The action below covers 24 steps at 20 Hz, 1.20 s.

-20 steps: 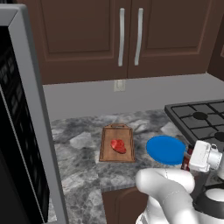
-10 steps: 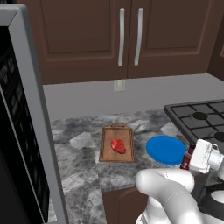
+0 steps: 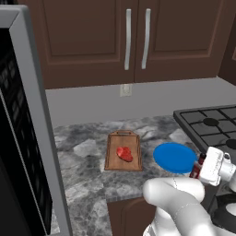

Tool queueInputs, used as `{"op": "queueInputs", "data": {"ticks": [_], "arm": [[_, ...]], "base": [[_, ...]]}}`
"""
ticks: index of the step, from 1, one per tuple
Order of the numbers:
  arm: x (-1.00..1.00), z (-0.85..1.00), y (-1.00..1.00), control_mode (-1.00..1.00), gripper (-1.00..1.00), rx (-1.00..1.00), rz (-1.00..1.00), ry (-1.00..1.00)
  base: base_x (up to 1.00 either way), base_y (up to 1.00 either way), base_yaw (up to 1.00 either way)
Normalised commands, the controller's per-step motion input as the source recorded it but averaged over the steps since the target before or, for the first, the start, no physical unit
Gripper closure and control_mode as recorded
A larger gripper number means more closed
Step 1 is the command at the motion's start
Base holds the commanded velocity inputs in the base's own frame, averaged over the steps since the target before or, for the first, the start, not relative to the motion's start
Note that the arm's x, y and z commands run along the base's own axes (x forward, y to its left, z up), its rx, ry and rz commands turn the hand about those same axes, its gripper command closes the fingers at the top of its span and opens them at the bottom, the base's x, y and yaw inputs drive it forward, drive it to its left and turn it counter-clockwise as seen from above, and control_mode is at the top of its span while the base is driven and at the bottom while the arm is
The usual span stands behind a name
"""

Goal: Pick the steak from the plate and place it on the cutting board. Then pick the condiment bottle from the cabinet and place it next to the cutting board.

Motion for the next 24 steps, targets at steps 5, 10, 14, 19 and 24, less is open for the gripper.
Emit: {"op": "queueInputs", "data": {"ticks": [5, 10, 14, 19, 24], "arm": [[0.05, -0.29, 0.06, -1.00, 1.00, -0.07, 0.00, 0.00], [0.04, -0.35, 0.12, -1.00, 1.00, -0.04, 0.00, 0.00], [0.00, -0.41, 0.11, -1.00, 1.00, -0.04, 0.00, -0.01], [0.00, -0.31, 0.11, -1.00, 1.00, -0.01, 0.00, 0.00], [0.00, -0.23, 0.08, -1.00, -1.00, -0.01, 0.00, 0.00]], "base": [[0.00, 0.00, 0.00], [0.00, 0.00, 0.00], [0.00, 0.00, 0.00], [0.00, 0.00, 0.00], [0.00, 0.00, 0.00]]}}
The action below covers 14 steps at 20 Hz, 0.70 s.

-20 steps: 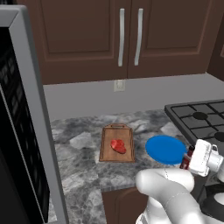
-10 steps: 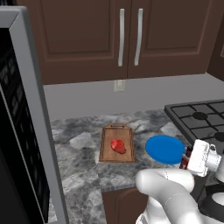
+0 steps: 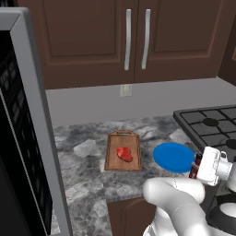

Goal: Pick the steak from the plate and place it on the cutting board. Then pick the condiment bottle from the cabinet and place it next to the cutting board.

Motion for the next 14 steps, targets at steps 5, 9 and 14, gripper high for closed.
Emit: {"op": "queueInputs", "data": {"ticks": [5, 9, 14], "arm": [[0.00, -0.09, 0.00, -1.00, -1.00, 0.00, 0.00, 0.00], [-0.07, 0.00, -0.05, -1.00, -1.00, 0.00, 0.04, 0.00], [-0.17, 0.00, -0.07, -1.00, -1.00, 0.00, 0.07, 0.00]], "base": [[0.00, 0.00, 0.00], [0.00, 0.00, 0.00], [0.00, 0.00, 0.00]]}}
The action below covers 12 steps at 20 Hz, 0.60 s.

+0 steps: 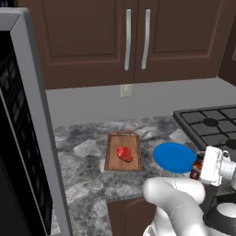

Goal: Pick the steak from the plate and place it on the cutting board. Then pick the condiment bottle from the cabinet and place it next to the cutting board.

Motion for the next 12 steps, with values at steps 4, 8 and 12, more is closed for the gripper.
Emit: {"op": "queueInputs", "data": {"ticks": [4, 8, 12], "arm": [[-0.20, 0.00, -0.07, -1.00, -1.00, 0.00, 0.07, 0.00], [-0.16, 0.03, -0.08, -1.00, -1.00, 0.00, 0.07, 0.00], [-0.10, 0.08, -0.10, -1.00, -1.00, 0.00, 0.06, 0.00]], "base": [[0.00, 0.00, 0.00], [0.00, 0.00, 0.00], [0.00, 0.00, 0.00]]}}
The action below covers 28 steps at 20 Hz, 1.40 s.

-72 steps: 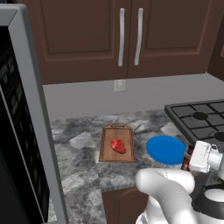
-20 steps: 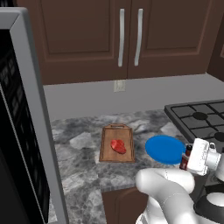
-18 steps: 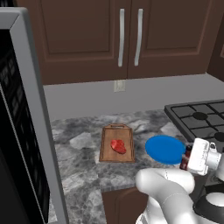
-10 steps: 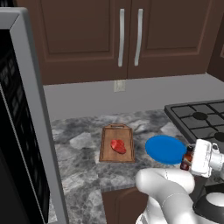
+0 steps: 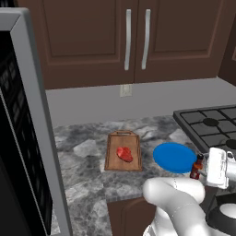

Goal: Pick the steak from the plate and place it on the cutting board. Then pick the condiment bottle from the cabinet and place it next to the cutting board.

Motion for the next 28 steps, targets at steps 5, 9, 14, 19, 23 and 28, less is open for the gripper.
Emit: {"op": "queueInputs", "data": {"ticks": [5, 9, 14, 19, 23, 28], "arm": [[-0.09, 0.09, -0.27, -1.00, -1.00, 0.00, 0.03, 0.00], [-0.11, 0.14, -0.36, -1.00, -1.00, 0.00, 0.00, -0.01], [-0.18, 0.23, -0.25, -1.00, -1.00, -0.03, 0.00, -0.04], [-0.30, 0.29, -0.06, -1.00, -1.00, -0.18, -0.03, -0.08], [-0.39, 0.13, 0.00, -1.00, -1.00, -0.28, -0.06, -0.16], [-0.45, 0.02, 0.00, -1.00, -1.00, -0.31, -0.07, -0.24]], "base": [[0.00, 0.00, 0.00], [0.00, 0.00, 0.00], [0.00, 0.00, 0.00], [0.00, 0.00, 0.00], [0.00, 0.00, 0.00], [0.00, 0.00, 0.00]]}}
